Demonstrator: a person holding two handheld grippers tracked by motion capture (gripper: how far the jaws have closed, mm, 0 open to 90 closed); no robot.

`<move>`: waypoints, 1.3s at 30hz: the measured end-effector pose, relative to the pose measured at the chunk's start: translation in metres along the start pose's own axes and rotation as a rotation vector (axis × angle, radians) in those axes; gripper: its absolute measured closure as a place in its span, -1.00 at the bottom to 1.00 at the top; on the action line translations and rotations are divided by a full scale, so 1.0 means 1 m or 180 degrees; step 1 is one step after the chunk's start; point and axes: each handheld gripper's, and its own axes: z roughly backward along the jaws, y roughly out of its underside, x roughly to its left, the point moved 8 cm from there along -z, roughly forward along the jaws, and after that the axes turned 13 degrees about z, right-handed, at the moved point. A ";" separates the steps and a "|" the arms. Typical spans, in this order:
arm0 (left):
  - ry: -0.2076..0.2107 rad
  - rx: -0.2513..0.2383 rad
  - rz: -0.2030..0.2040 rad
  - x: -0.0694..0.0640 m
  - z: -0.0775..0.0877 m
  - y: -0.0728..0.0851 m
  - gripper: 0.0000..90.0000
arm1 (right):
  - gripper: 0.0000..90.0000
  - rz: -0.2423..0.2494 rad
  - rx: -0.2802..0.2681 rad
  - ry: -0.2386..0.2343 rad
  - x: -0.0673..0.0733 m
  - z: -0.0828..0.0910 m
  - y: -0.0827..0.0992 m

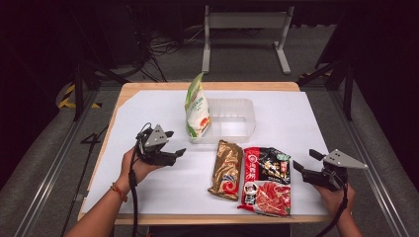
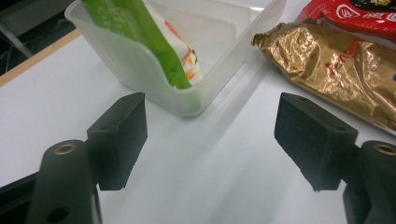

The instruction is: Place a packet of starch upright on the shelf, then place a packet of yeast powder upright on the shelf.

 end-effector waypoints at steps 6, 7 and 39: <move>-0.0052 0.0075 -0.0037 0.007 0.010 0.018 -0.49 | -0.34 0.0048 -0.0003 -0.0212 0.008 -0.002 -0.002; -0.0087 0.0077 -0.0052 0.009 0.013 0.021 -0.49 | -0.34 0.0048 0.0003 -0.0228 0.009 -0.002 -0.002; 0.0044 0.0049 -0.0002 0.003 0.042 0.061 -0.50 | -0.18 0.0213 0.0096 -0.1129 0.057 -0.032 -0.071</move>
